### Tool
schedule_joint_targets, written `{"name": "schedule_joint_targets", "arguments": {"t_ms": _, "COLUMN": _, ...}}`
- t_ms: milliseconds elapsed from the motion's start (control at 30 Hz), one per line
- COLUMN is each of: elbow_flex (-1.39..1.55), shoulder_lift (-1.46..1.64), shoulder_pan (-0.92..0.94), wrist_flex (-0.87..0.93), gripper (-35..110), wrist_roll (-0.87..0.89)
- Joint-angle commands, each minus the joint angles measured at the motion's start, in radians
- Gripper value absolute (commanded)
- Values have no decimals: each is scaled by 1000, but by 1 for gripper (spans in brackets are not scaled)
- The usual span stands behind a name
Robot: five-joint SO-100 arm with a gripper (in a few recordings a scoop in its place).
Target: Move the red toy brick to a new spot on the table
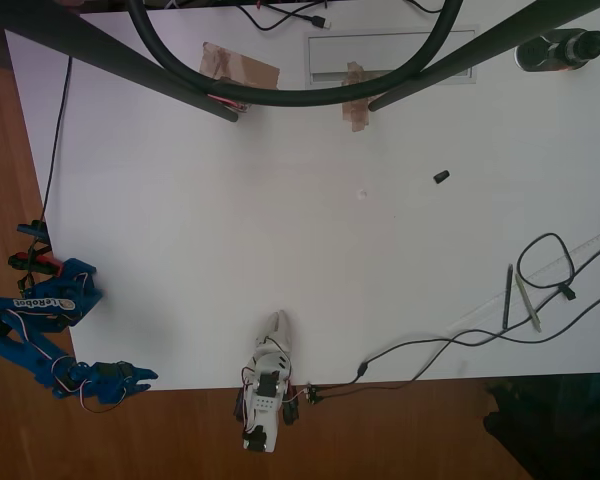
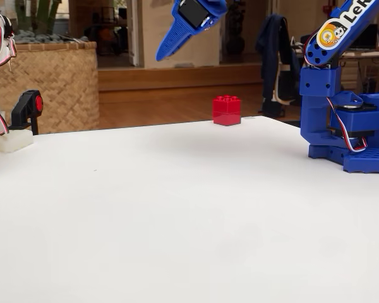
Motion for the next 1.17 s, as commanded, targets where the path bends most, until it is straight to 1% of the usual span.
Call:
{"name": "schedule_joint_targets", "arguments": {"t_ms": 0, "elbow_flex": -15, "shoulder_lift": 156, "shoulder_pan": -281, "wrist_flex": 104, "gripper": 0, "wrist_roll": 67}}
{"name": "schedule_joint_targets", "arguments": {"t_ms": 67, "elbow_flex": 60, "shoulder_lift": 227, "shoulder_pan": -434, "wrist_flex": 155, "gripper": 0, "wrist_roll": 101}}
{"name": "schedule_joint_targets", "arguments": {"t_ms": 167, "elbow_flex": 227, "shoulder_lift": 364, "shoulder_pan": -627, "wrist_flex": 176, "gripper": 0, "wrist_roll": 130}}
{"name": "schedule_joint_targets", "arguments": {"t_ms": 233, "elbow_flex": 342, "shoulder_lift": 449, "shoulder_pan": -718, "wrist_flex": 198, "gripper": 0, "wrist_roll": 150}}
{"name": "schedule_joint_targets", "arguments": {"t_ms": 300, "elbow_flex": 466, "shoulder_lift": 555, "shoulder_pan": -767, "wrist_flex": 218, "gripper": 0, "wrist_roll": 160}}
{"name": "schedule_joint_targets", "arguments": {"t_ms": 367, "elbow_flex": 609, "shoulder_lift": 695, "shoulder_pan": -784, "wrist_flex": 242, "gripper": 0, "wrist_roll": 160}}
{"name": "schedule_joint_targets", "arguments": {"t_ms": 433, "elbow_flex": 738, "shoulder_lift": 847, "shoulder_pan": -785, "wrist_flex": 318, "gripper": 0, "wrist_roll": 140}}
{"name": "schedule_joint_targets", "arguments": {"t_ms": 533, "elbow_flex": 853, "shoulder_lift": 982, "shoulder_pan": -756, "wrist_flex": 391, "gripper": 0, "wrist_roll": 190}}
{"name": "schedule_joint_targets", "arguments": {"t_ms": 600, "elbow_flex": 881, "shoulder_lift": 983, "shoulder_pan": -755, "wrist_flex": 433, "gripper": 0, "wrist_roll": 210}}
{"name": "schedule_joint_targets", "arguments": {"t_ms": 700, "elbow_flex": 919, "shoulder_lift": 983, "shoulder_pan": -772, "wrist_flex": 505, "gripper": 0, "wrist_roll": 167}}
{"name": "schedule_joint_targets", "arguments": {"t_ms": 800, "elbow_flex": 927, "shoulder_lift": 983, "shoulder_pan": -773, "wrist_flex": 502, "gripper": 0, "wrist_roll": 244}}
{"name": "schedule_joint_targets", "arguments": {"t_ms": 967, "elbow_flex": 930, "shoulder_lift": 983, "shoulder_pan": -755, "wrist_flex": 494, "gripper": 2, "wrist_roll": 282}}
{"name": "schedule_joint_targets", "arguments": {"t_ms": 1133, "elbow_flex": 930, "shoulder_lift": 983, "shoulder_pan": -747, "wrist_flex": 494, "gripper": 2, "wrist_roll": 276}}
